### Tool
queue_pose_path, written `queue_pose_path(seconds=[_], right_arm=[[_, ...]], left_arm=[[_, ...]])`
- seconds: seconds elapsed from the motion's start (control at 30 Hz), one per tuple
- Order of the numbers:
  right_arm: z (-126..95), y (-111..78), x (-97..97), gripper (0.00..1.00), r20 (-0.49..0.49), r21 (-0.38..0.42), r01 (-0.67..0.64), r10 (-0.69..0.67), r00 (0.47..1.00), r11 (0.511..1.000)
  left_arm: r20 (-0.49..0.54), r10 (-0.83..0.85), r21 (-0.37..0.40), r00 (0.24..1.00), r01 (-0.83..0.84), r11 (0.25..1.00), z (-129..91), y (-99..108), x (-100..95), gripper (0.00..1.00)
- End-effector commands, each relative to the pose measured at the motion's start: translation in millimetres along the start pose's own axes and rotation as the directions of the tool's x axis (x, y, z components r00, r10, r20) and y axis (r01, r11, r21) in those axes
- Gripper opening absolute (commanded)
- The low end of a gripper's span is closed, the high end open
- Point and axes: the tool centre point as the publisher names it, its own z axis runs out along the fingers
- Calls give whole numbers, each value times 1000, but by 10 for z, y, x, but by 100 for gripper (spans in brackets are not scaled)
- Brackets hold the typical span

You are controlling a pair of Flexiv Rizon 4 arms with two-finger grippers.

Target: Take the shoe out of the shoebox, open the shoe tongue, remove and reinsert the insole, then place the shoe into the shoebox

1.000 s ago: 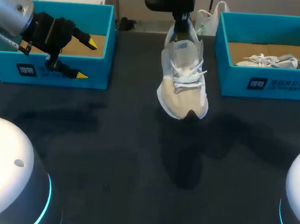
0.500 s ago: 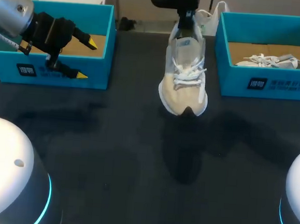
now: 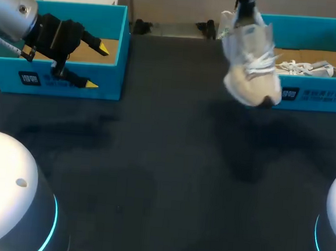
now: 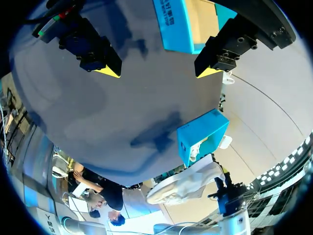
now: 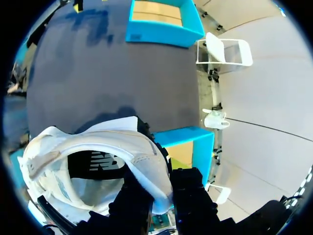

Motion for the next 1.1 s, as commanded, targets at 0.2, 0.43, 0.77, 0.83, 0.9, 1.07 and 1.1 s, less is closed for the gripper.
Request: queue_pose_path(seconds=[0.2, 0.43, 0.77, 0.83, 0.9, 1.07, 1.1], right_arm=[[402, -689, -462, 0, -21, -85, 45, -46, 999, 995], [627, -1160, -771, 0, -1, -55, 32, -32, 999, 998], [854, -1695, -1285, 0, 15, -23, 66, -66, 998, 998], [906, -1790, -1367, 0, 9, -14, 64, -64, 998, 998], [948, -1897, -1462, 0, 11, -7, 58, -58, 998, 998], [1108, -2092, -1647, 0, 0, 32, 47, -47, 999, 998], [1108, -2092, -1647, 0, 0, 32, 47, -47, 999, 998]], left_arm=[[-2, 1, -2, 1000, -1, 1000, -2, -4, -2, 100], [-2, 1, -2, 1000, -1, 1000, -2, -4, -2, 100], [-2, 1, -2, 1000, -1, 1000, -2, -4, -2, 100], [-2, 1, -2, 1000, -1, 1000, -2, -4, -2, 100], [-2, 1, -2, 1000, -1, 1000, -2, -4, -2, 100], [-2, 1, -2, 1000, -1, 1000, -2, -4, -2, 100], [-2, 1, -2, 1000, -1, 1000, -2, -4, -2, 100]])
